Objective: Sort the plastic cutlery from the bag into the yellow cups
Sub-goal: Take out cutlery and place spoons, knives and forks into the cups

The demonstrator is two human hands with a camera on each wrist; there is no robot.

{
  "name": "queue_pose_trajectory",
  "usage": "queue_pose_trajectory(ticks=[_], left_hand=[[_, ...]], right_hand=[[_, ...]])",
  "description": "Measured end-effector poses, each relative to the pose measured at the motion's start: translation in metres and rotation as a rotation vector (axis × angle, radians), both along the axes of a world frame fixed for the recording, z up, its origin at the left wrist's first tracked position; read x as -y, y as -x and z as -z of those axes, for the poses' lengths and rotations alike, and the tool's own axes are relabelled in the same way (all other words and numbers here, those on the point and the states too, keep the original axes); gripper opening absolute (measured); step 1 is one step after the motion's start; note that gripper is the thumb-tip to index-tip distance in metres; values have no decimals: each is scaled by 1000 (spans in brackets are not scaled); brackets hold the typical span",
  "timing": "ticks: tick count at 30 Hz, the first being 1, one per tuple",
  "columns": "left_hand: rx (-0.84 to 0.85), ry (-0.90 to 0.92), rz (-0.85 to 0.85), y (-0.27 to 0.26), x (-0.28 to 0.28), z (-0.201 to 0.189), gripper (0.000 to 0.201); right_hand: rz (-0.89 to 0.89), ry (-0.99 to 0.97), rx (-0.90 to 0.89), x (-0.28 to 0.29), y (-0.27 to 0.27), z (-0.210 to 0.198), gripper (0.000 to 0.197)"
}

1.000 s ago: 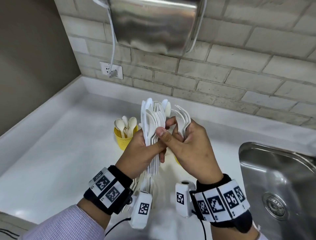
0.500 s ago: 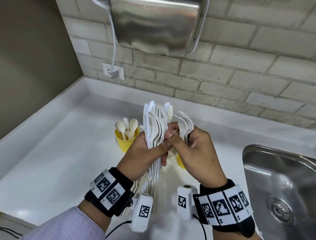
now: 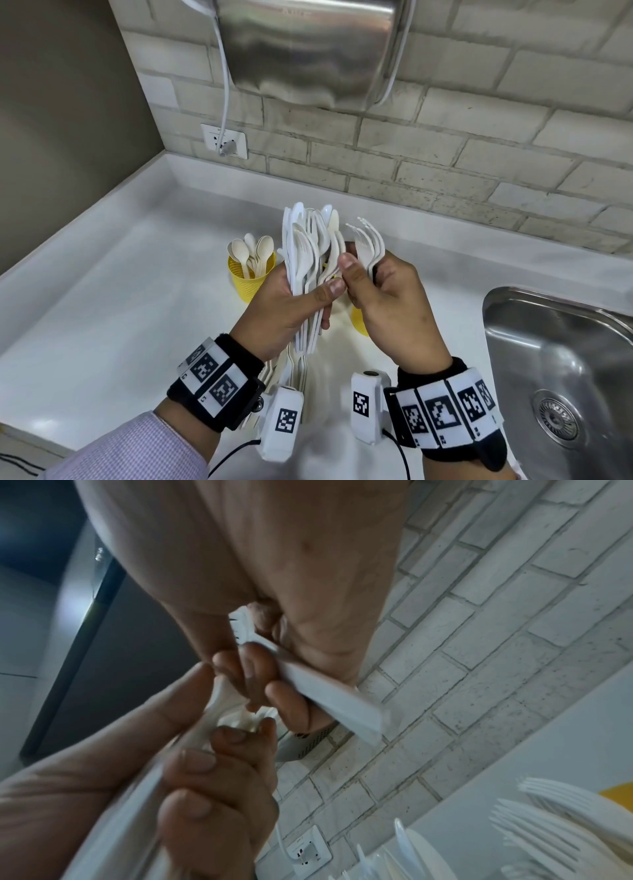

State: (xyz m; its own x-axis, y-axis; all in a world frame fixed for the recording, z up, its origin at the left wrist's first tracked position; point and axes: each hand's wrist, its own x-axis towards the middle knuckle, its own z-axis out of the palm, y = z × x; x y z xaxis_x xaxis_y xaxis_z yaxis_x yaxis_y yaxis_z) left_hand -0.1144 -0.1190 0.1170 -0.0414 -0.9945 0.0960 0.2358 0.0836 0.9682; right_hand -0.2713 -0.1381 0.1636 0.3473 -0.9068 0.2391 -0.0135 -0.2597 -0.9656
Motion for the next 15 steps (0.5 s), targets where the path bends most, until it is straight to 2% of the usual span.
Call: queue_pose_trajectory(ticks=[2, 7, 9, 13, 15], left_hand=[[11, -25, -12, -1, -2, 0, 26], [31, 1, -18, 2, -5, -4, 10], [28, 34, 0, 4, -6, -5, 11], [16, 99, 34, 8, -7, -12, 24], [19, 107, 10, 10, -7, -12, 30]], right_hand=[[64, -27, -5, 0, 0, 1, 39], [164, -137, 69, 6, -4, 8, 45], [155, -202, 125, 6, -3, 12, 36], [96, -204, 102, 2, -2, 12, 10], [97, -182, 62, 2, -1, 12, 9]])
